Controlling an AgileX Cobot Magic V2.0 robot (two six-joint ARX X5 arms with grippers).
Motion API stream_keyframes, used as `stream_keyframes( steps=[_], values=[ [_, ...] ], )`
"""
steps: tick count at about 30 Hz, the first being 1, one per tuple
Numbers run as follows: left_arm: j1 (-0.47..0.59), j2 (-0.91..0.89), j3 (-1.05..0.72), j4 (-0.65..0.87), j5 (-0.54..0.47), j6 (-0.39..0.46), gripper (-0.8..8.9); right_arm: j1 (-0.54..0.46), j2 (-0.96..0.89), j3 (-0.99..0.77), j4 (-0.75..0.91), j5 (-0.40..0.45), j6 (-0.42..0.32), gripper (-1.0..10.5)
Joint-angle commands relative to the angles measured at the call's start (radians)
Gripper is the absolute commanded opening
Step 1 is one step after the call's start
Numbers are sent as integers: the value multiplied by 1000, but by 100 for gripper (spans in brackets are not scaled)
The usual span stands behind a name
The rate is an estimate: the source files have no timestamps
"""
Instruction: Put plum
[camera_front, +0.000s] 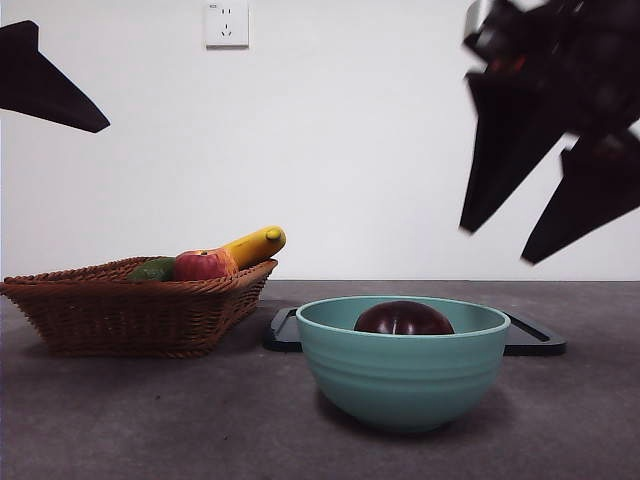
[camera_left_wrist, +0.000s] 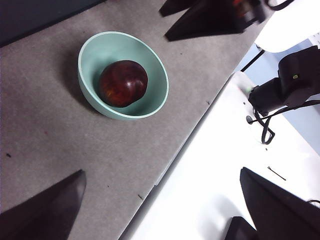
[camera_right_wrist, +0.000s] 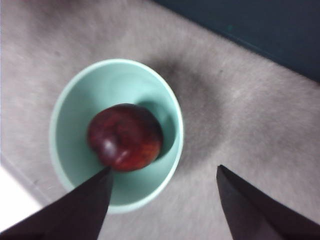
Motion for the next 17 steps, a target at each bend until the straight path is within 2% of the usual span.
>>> stream_keyframes(
  steps=[1, 3, 8, 11, 17],
  values=[
    [-5, 4, 8, 7, 3, 2, 490, 26, 45, 7, 53, 33, 21, 293],
    [-5, 4, 8, 7, 3, 2, 490, 41, 77, 7, 88, 55, 24, 256],
    [-5, 4, 8, 7, 3, 2, 490, 63, 148, 7, 129, 71, 27, 253],
    [-5, 4, 8, 7, 3, 1, 490, 74, 185, 7, 138, 119, 27, 197],
    [-5, 4, 8, 7, 3, 2, 490, 88, 239, 7, 162, 136, 27, 135]
  ],
)
